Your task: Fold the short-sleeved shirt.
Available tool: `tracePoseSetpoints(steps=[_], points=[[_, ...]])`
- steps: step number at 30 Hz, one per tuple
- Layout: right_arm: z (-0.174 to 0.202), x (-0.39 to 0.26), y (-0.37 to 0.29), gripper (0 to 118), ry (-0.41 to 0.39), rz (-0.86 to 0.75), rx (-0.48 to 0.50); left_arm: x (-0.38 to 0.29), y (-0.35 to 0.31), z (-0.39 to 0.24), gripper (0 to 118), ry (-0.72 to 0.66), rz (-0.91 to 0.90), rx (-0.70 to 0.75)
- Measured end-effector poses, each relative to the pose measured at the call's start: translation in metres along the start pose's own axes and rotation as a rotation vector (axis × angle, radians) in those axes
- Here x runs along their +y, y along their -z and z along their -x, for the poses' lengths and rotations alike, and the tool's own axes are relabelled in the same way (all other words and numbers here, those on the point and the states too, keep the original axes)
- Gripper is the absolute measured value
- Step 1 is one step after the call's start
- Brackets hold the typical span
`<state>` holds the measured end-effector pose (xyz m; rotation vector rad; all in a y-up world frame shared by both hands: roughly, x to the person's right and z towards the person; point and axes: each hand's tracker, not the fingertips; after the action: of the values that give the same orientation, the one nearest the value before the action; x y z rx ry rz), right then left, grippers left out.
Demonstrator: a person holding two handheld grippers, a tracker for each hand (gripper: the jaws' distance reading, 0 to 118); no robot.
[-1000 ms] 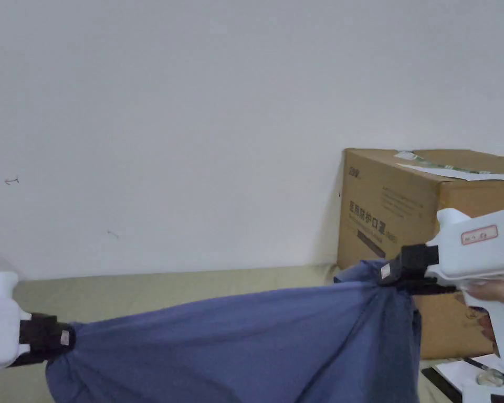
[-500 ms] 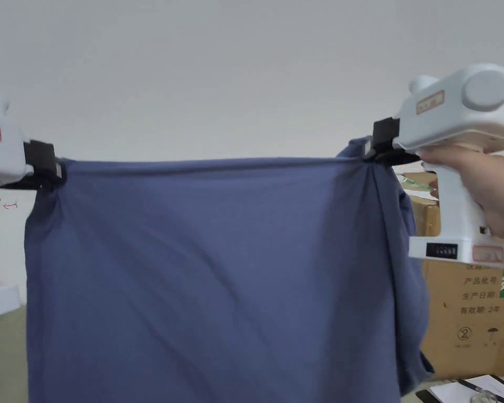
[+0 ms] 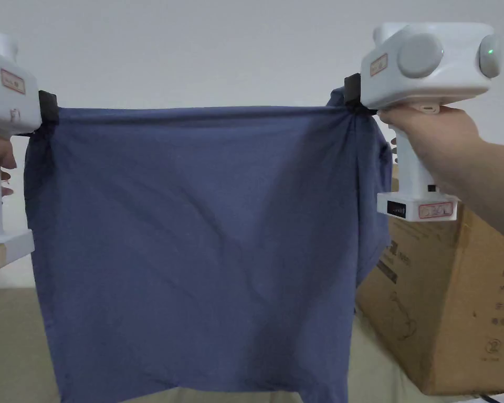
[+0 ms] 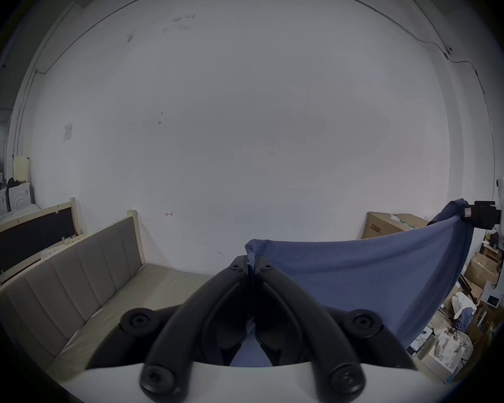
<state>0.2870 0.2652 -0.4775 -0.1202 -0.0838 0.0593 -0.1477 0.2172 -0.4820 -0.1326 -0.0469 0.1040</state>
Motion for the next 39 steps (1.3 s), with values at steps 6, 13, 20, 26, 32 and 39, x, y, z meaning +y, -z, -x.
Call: tracePoseSetpoints(steps=[6, 13, 20, 26, 32, 39], points=[[0.008, -0.093, 0.031, 11, 0.043, 0.133, -0.048, -0.081, 0.035, -0.002, 2, -0.004, 0.191, -0.024], [0.014, -0.345, 0.018, 11, 0.185, 0.594, -0.013, -0.296, 0.028, -0.009, 2, -0.086, 0.639, -0.119], [0.015, -0.51, -0.105, 11, 0.065, 0.867, 0.121, -0.441, -0.069, -0.013, 2, -0.014, 0.972, -0.295], [-0.003, -0.495, -0.211, 11, -0.012, 0.899, 0.22, -0.436, -0.162, 0.005, 2, 0.018, 0.974, -0.293], [-0.017, -0.49, -0.242, 11, 0.083, 1.013, 0.194, -0.423, -0.189, 0.026, 2, -0.087, 0.995, -0.209], [-0.016, -0.525, -0.211, 51, 0.106, 1.042, 0.096, -0.442, -0.165, 0.025, 68, -0.13, 0.99, -0.09]])
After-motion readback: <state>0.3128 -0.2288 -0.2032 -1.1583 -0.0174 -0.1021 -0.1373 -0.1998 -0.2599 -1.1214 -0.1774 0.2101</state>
